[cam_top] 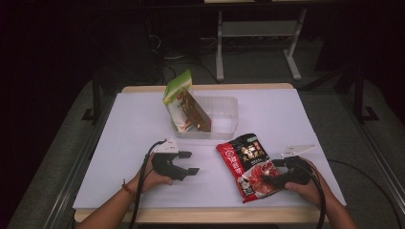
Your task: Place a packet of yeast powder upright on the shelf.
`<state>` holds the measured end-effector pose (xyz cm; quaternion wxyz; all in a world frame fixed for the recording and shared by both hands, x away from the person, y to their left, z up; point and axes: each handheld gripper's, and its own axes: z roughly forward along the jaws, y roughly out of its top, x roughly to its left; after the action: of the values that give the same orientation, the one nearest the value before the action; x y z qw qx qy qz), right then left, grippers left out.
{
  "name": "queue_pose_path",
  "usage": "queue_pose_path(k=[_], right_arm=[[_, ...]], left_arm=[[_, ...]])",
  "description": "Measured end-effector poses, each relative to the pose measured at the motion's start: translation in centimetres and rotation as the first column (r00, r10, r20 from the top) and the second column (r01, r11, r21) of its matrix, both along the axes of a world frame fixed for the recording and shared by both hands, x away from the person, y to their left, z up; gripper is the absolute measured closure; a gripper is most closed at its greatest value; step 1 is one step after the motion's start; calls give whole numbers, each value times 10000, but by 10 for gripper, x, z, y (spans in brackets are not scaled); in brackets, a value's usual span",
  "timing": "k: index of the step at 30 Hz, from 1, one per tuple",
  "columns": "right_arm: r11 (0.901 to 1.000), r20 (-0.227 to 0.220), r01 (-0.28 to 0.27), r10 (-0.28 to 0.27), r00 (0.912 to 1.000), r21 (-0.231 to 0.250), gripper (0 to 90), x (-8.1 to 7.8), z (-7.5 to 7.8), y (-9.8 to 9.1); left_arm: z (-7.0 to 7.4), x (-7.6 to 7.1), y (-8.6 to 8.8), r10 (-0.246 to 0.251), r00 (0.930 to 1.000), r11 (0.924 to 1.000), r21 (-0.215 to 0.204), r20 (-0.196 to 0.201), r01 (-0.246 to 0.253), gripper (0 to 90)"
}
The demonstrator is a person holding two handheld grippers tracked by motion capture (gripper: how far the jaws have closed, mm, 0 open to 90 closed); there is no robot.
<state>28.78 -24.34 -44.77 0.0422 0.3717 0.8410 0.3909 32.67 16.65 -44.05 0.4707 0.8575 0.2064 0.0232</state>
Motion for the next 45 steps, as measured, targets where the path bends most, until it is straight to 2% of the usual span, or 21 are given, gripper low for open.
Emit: queue_pose_path(k=[2,5,7,11,15,20,24,28,31,35,37,41,45], right_arm=[[9998,-88,-185,185,9998,19,180,1,0,2],[9997,-237,-246,247,9994,44,164,0,-1,6],[9995,-289,-269,273,9992,141,163,0,-2,7],[9992,-387,-337,346,9987,236,163,-1,-3,10],[9989,-399,-418,427,9983,224,164,-2,-3,12],[9987,-365,-413,423,9984,296,165,-3,-4,16],[9986,-296,-451,460,9985,287,166,-4,-5,18],[9981,-232,-512,521,9984,351,168,-4,-6,20],[9981,-169,-536,541,9984,293,188,-4,-5,21],[9982,-89,-481,484,9988,366,260,-3,-5,20],[9981,17,-486,485,9988,371,262,-4,-5,20],[9980,87,-505,502,9987,392,262,-5,-5,20],[9979,108,-509,505,9987,404,262,-5,-5,20]], left_arm=[[1,4,-9,-45,10000,10000,-50,-71,44,256],[2,12,-25,-157,9990,9995,-267,-427,145,246],[0,18,-35,-76,9979,9983,-581,-643,39,243],[-2,27,-52,-22,9951,9980,-625,-991,-40,225],[-7,33,-63,314,9923,9967,-706,-1199,-401,217],[-15,39,-70,611,9830,9952,-653,-1733,-734,210],[-18,39,-72,534,9799,9968,-485,-1922,-638,209],[-20,40,-77,470,9761,9963,-599,-2121,-610,217],[-20,40,-85,224,9762,9977,-579,-2157,-357,234],[-21,37,-96,-103,9742,9984,-566,-2253,-25,253],[-21,37,-99,-169,9722,9986,-522,-2334,48,296],[-21,37,-100,-87,9701,9987,-509,-2427,-38,327],[-21,39,-98,165,9707,9977,-592,-2397,-316,438]])
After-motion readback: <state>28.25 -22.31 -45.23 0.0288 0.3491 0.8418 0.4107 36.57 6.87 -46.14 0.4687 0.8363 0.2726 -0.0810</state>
